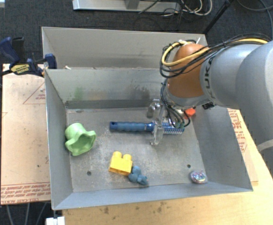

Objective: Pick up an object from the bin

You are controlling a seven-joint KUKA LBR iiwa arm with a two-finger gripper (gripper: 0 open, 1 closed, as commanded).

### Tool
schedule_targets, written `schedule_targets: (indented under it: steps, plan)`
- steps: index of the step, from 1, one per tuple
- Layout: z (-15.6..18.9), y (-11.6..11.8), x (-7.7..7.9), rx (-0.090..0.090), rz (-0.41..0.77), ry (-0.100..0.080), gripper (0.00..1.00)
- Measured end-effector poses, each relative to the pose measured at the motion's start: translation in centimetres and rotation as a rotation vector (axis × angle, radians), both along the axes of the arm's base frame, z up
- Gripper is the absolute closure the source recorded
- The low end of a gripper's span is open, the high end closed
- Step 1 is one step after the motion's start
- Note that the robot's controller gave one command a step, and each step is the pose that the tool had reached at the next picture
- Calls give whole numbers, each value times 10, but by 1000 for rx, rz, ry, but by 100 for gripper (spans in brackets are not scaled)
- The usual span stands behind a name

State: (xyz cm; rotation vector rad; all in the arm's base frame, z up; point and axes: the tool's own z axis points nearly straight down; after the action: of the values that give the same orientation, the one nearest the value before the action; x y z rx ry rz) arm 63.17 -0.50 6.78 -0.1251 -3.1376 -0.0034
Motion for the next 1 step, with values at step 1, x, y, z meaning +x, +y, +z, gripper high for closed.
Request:
schedule_targets:
  steps: [1]
  plan:
    - [1, -1, 1, -2, 1, -3, 100]
